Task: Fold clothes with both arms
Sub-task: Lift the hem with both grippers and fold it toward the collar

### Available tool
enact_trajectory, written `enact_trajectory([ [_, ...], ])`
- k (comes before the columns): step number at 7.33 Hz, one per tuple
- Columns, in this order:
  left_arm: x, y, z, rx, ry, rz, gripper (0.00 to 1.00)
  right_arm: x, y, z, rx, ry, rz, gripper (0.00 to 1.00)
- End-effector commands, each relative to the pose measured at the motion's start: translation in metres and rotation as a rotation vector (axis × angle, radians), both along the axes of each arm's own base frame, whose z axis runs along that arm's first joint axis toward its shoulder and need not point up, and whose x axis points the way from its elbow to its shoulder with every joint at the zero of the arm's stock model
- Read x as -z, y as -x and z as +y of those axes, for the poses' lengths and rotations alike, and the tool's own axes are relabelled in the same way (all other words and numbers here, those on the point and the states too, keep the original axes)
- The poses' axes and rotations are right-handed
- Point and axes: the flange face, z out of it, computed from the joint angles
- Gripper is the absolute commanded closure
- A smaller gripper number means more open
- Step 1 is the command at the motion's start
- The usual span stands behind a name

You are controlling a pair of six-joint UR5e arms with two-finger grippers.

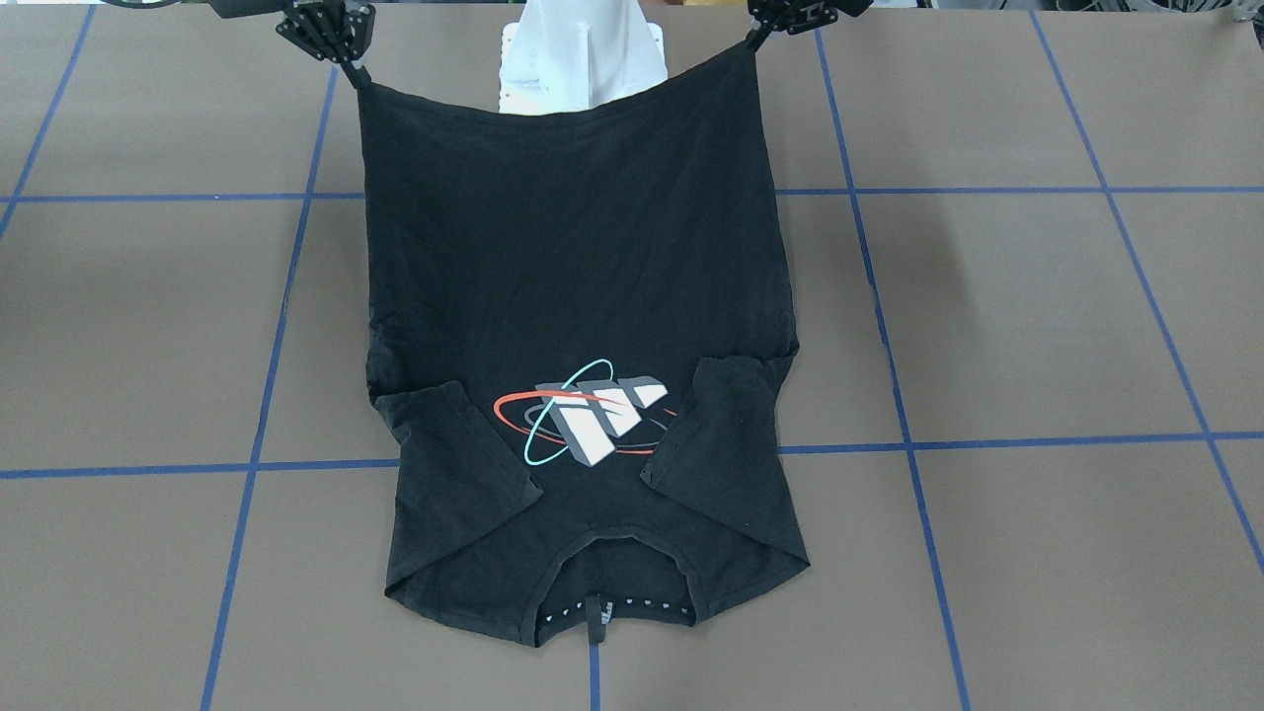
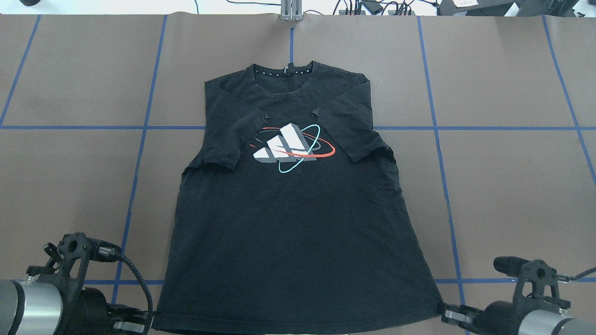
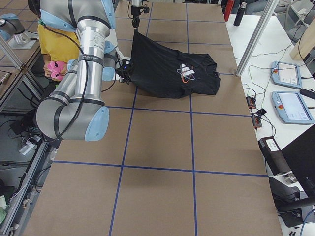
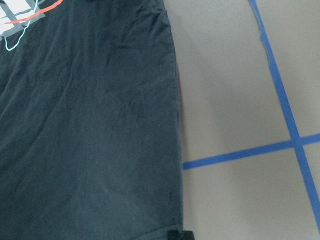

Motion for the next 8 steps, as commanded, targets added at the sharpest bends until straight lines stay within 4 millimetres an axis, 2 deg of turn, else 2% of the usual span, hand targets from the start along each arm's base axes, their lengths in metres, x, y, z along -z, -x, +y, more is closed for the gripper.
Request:
enact_trajectory([
  [1, 0.015, 0.013, 0.013, -0.047, 0.003, 0.027, 1.00, 0.051, -0.026, 0.031, 0.127, 0.003, -0.028, 1.00],
  [3, 0.008, 0.009, -0.007, 0.003, 0.011, -0.008, 1.00, 0.066, -0.029, 0.007, 0.024, -0.015, -0.026, 1.00],
  [4, 0.007, -0.003, -0.021, 0.037, 0.010, -0.007, 1.00, 0.078, -0.024, -0.006, -0.031, -0.017, -0.019, 1.00],
  [5, 0.001, -0.022, -0.051, 0.104, 0.010, -0.023, 1.00, 0.089, -0.018, -0.021, -0.086, -0.021, -0.004, 1.00],
  [6, 0.005, -0.035, -0.085, 0.158, -0.027, -0.018, 1.00, 0.093, -0.012, -0.038, -0.147, -0.026, 0.015, 1.00],
  [7, 0.004, -0.037, -0.113, 0.203, -0.059, -0.029, 1.00, 0.090, -0.010, -0.059, -0.214, -0.024, 0.032, 1.00],
  [8, 0.004, -0.032, -0.137, 0.251, -0.070, -0.035, 1.00, 0.078, -0.006, -0.077, -0.265, -0.025, 0.069, 1.00],
])
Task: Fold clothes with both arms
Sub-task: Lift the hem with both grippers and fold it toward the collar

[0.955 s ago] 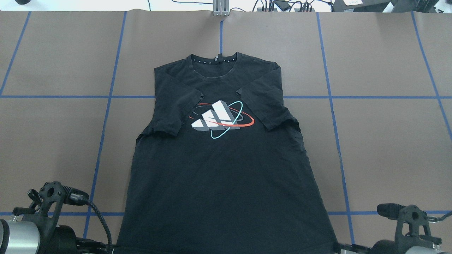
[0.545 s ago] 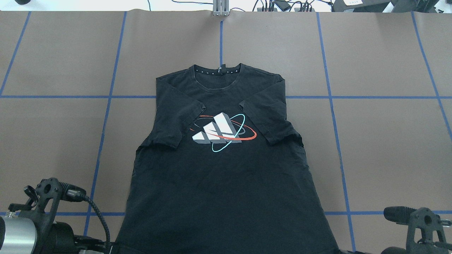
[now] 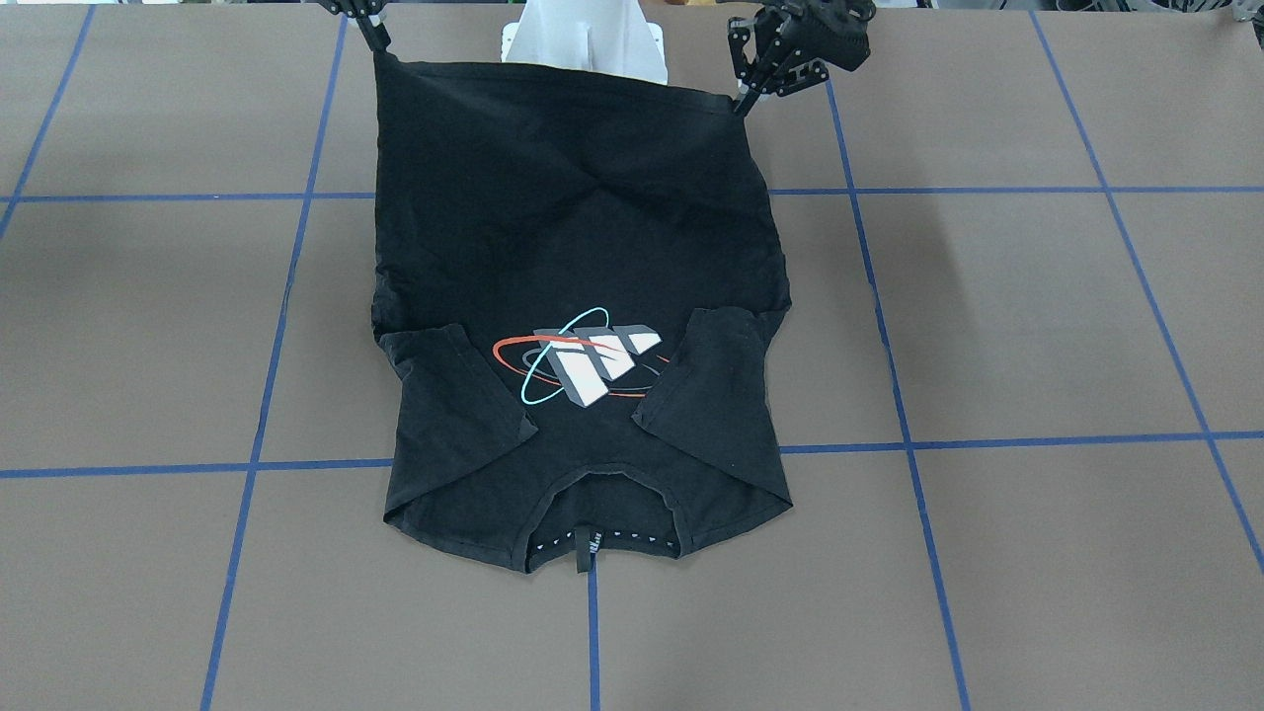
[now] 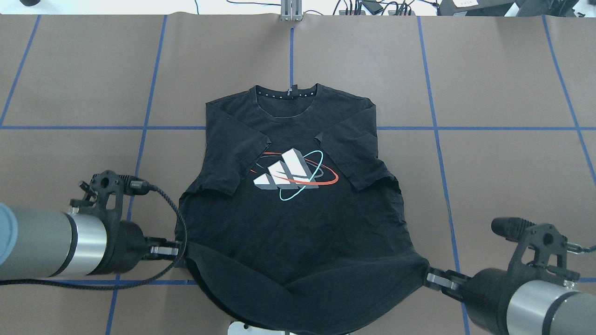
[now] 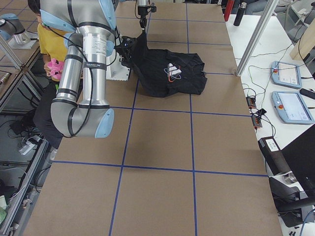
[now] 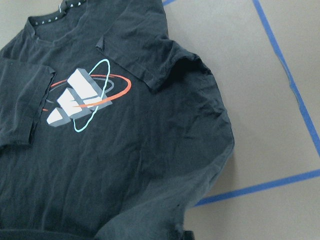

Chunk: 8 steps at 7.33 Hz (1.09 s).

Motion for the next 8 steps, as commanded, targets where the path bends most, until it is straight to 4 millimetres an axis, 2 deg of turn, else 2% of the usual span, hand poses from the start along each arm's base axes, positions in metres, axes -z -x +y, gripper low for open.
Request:
enact_trajectory([
  [1, 0.000, 0.008, -0.057, 0.113, -0.020, -0.016, 1.00, -0.013, 0.004, -0.042, -0.121, 0.001, 0.052, 1.00],
  [2, -0.001, 0.010, -0.080, 0.157, -0.017, -0.025, 1.00, -0.009, 0.005, -0.058, -0.130, -0.044, 0.064, 1.00],
  [4, 0.009, -0.003, -0.124, 0.196, -0.060, -0.040, 1.00, -0.006, 0.033, -0.095, -0.174, -0.057, 0.082, 1.00],
  [5, 0.006, 0.003, -0.143, 0.226, -0.064, -0.054, 1.00, 0.000, 0.045, -0.123, -0.186, -0.063, 0.092, 1.00],
  [6, 0.007, 0.005, -0.159, 0.253, -0.061, -0.059, 1.00, 0.000, 0.047, -0.148, -0.201, -0.053, 0.103, 1.00],
  [7, 0.001, -0.002, -0.179, 0.275, -0.051, -0.082, 1.00, 0.001, 0.046, -0.171, -0.213, -0.048, 0.116, 1.00],
  [8, 0.007, -0.001, -0.200, 0.282, -0.089, -0.098, 1.00, 0.003, 0.046, -0.201, -0.229, -0.045, 0.132, 1.00],
])
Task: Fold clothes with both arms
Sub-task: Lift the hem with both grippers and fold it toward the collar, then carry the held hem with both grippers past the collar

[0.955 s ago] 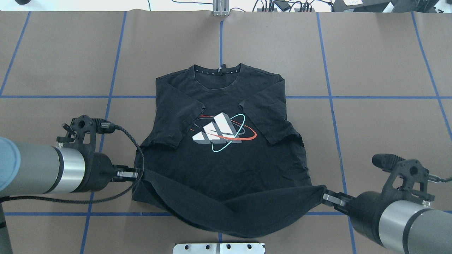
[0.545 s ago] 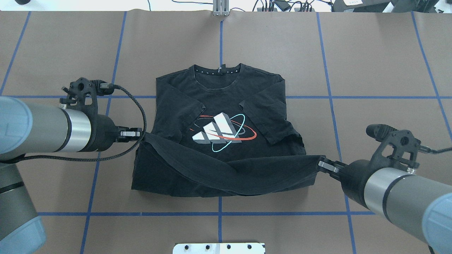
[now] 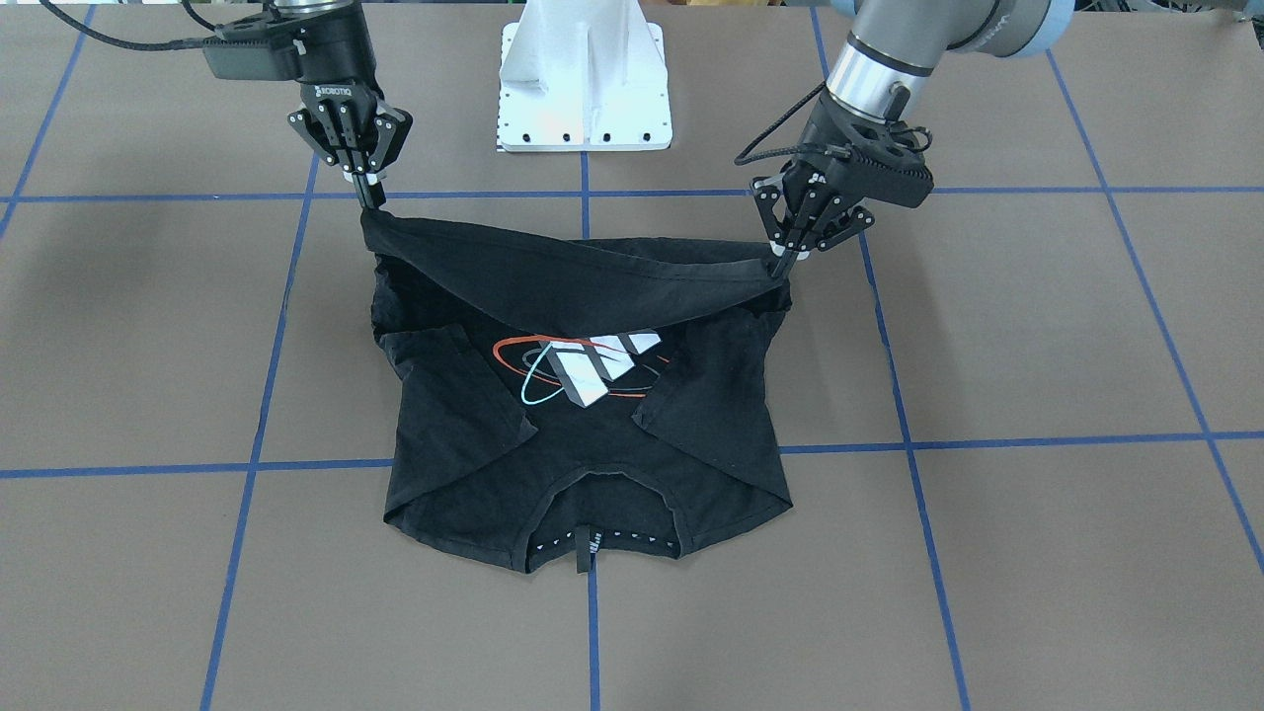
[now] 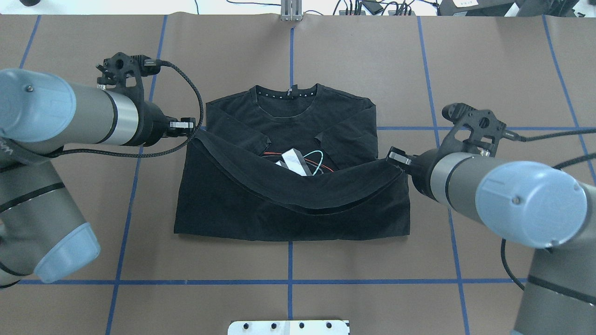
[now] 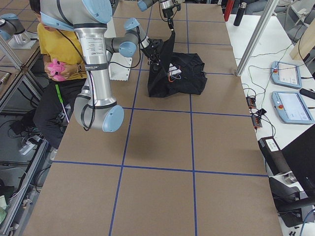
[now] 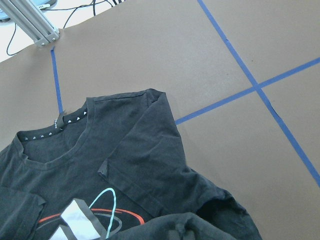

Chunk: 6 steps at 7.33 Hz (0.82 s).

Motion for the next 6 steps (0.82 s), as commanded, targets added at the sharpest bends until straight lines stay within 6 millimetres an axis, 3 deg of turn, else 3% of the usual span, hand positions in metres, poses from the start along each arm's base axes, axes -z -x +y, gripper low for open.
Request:
enact_trajectory([
  [1, 0.005, 0.000, -0.047, 0.034, -0.030, -0.039, 1.00, 0.007, 0.004, -0.064, -0.030, 0.023, 0.022, 1.00],
  [3, 0.005, -0.011, -0.090, 0.045, -0.048, -0.090, 1.00, 0.005, 0.005, -0.106, -0.053, 0.034, 0.049, 1.00],
  [4, -0.012, -0.013, -0.104, 0.038, -0.053, -0.131, 1.00, 0.006, 0.006, -0.128, -0.058, 0.044, 0.063, 1.00],
  [6, -0.026, -0.008, -0.123, 0.049, -0.063, -0.150, 1.00, 0.018, 0.018, -0.178, -0.086, 0.068, 0.082, 1.00],
])
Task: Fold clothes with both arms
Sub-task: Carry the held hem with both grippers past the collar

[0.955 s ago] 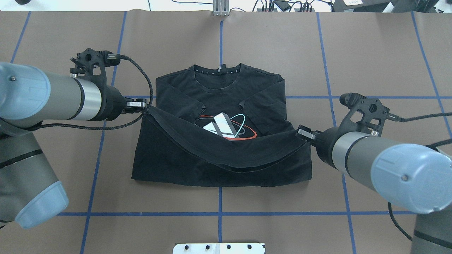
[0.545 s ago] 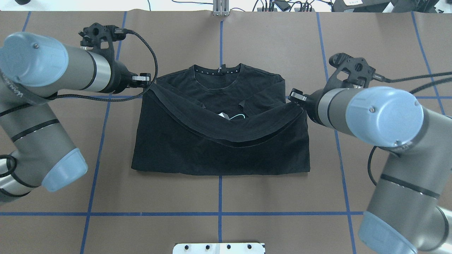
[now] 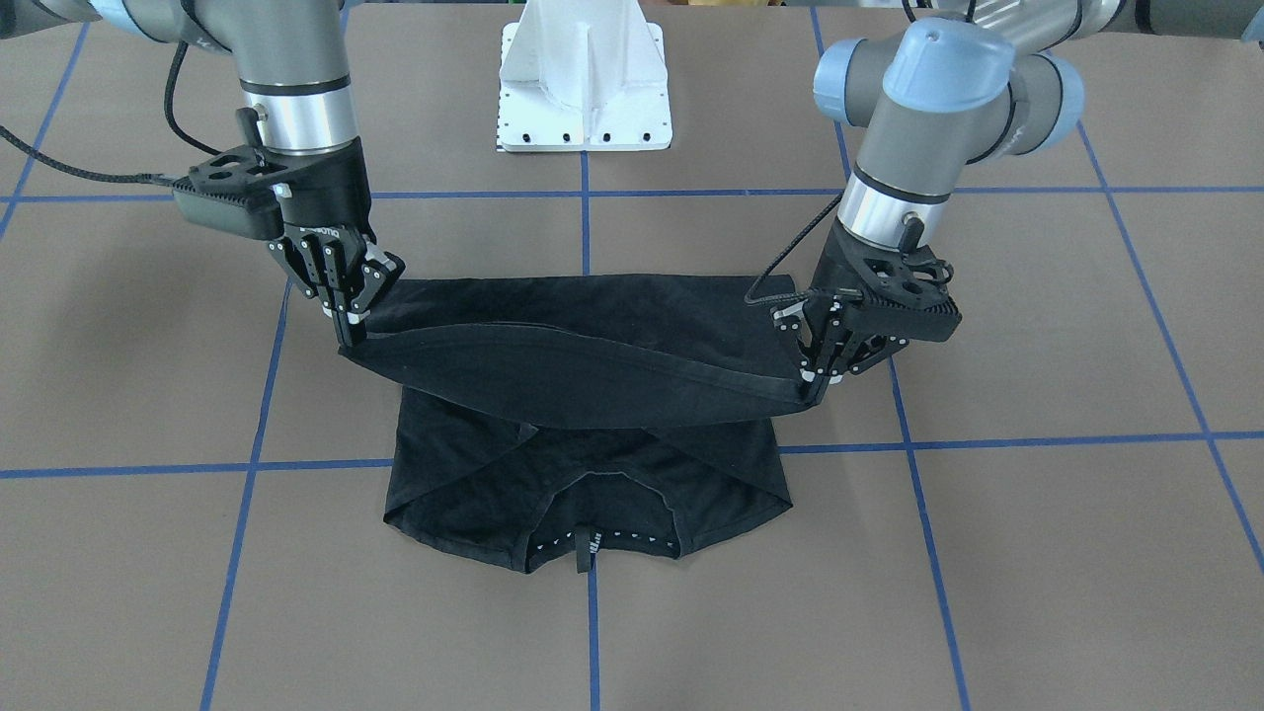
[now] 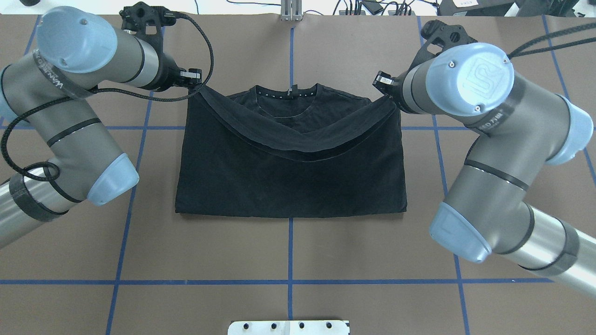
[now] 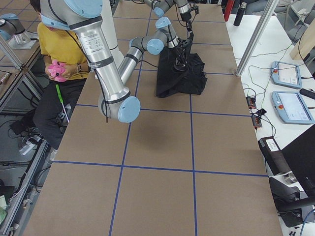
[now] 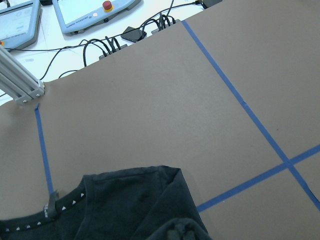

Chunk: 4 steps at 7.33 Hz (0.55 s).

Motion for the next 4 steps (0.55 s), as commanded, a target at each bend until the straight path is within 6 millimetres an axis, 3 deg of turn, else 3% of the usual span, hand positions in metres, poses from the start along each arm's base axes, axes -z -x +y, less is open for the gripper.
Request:
enact_trajectory([
  [1, -0.011, 0.002, -0.019, 0.007, -0.008, -0.023, 1.00, 0.006, 0.010, -0.050, -0.016, 0.034, 0.027, 1.00],
  [2, -0.014, -0.011, -0.033, 0.007, 0.009, -0.041, 1.00, 0.001, 0.022, -0.068, -0.021, 0.051, 0.047, 1.00],
  [4, -0.046, -0.051, -0.082, 0.013, -0.022, -0.093, 1.00, -0.034, 0.052, -0.101, -0.025, 0.033, 0.031, 1.00],
])
